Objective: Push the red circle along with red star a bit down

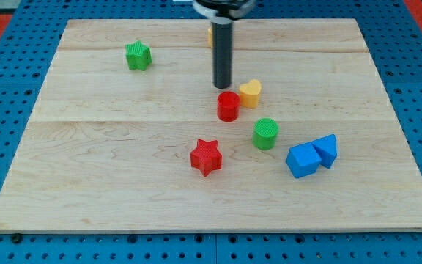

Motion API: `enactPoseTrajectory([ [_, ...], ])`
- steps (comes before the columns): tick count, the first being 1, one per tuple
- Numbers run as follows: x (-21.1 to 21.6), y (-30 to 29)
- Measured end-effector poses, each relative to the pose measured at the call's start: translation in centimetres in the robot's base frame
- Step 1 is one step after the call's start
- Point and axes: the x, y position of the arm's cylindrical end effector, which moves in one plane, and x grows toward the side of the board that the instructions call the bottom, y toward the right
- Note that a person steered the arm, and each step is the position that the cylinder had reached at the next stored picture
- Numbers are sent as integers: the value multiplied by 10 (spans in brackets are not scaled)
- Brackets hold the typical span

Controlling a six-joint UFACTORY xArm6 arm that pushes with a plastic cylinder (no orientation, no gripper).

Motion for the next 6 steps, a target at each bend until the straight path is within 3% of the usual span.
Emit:
enactPoseTrajectory([
  [2,45,-43],
  [3,47,-34],
  [4,13,-38],
  [5,46,0],
  [6,74,-18],
])
